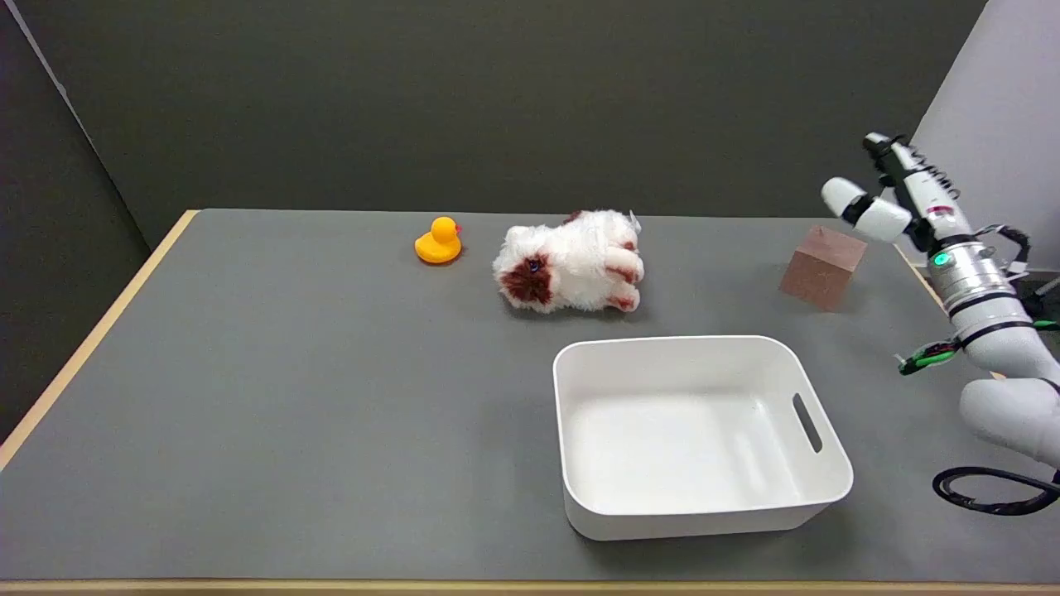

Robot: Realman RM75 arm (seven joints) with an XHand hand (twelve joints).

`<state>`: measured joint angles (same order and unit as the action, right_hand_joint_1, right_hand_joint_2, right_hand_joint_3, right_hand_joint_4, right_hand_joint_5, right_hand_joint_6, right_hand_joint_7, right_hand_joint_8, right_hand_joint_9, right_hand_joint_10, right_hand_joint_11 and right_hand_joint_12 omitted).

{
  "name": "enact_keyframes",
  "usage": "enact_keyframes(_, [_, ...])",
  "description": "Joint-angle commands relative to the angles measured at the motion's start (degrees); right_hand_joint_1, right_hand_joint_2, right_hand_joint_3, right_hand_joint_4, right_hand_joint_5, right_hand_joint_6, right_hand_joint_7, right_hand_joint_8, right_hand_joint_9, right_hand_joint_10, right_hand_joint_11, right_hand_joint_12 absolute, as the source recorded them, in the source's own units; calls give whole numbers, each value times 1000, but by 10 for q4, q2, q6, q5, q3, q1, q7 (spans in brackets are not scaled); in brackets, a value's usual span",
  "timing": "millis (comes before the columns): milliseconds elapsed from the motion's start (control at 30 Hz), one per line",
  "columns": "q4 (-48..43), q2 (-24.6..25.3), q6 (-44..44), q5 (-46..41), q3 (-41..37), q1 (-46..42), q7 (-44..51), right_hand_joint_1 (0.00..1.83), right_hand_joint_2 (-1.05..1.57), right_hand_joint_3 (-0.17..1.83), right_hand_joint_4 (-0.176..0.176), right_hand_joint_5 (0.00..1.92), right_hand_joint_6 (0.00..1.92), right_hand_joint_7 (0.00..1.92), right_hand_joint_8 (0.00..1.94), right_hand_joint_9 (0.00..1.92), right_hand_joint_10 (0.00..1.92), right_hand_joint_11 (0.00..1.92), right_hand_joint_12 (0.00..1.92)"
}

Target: Pick up wooden cube.

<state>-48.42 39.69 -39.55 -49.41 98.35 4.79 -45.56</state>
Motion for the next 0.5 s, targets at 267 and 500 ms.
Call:
enact_keyframes(267, [26,-5,90,30,13,-17,55,243,441,920,23,47,204,59,176,21,464,-1,950])
enact_keyframes(500, [74,-1,88,40,22,13,53,298,442,928,22,12,178,-1,102,-1,302,-1,774])
